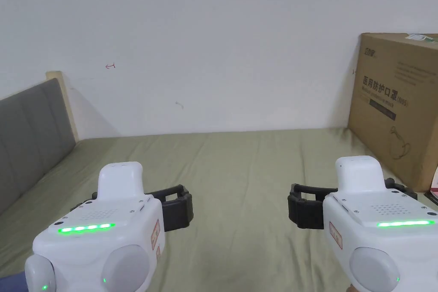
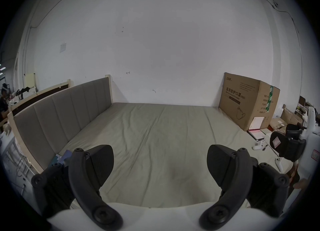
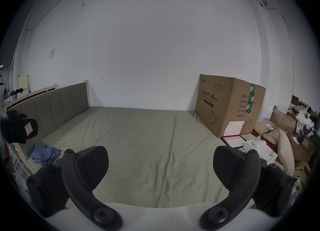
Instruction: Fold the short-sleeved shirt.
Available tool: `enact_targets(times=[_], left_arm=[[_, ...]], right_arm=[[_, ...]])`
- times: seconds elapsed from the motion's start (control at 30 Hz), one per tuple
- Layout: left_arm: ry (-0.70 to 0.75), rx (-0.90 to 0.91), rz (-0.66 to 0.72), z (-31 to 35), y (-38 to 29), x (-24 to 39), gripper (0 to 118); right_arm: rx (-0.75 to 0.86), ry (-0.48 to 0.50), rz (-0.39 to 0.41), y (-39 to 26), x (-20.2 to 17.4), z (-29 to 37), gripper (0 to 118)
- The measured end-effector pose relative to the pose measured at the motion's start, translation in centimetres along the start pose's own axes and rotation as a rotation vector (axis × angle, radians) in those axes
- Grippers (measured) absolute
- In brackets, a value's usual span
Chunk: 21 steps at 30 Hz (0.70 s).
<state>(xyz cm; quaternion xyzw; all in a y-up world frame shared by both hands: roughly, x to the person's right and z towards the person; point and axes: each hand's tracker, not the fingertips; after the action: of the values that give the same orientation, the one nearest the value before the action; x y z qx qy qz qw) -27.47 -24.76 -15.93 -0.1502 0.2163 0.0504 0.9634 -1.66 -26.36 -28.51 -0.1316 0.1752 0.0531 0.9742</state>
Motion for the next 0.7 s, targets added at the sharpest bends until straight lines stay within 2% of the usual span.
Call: enact_targets(times=[0.4,0.7], left_arm=[[0.033,0.032,-0.101,0.7,-0.2,1.4,112],[0.014,0.044,-0.089,0.8,-0.1,1.3,112]], right_arm=[[-0.015,-0.011,-0.004,-0.7,0.4,0.1,118],[-0.024,-0.001,0.018,-1.1,0.4,0.3,118]])
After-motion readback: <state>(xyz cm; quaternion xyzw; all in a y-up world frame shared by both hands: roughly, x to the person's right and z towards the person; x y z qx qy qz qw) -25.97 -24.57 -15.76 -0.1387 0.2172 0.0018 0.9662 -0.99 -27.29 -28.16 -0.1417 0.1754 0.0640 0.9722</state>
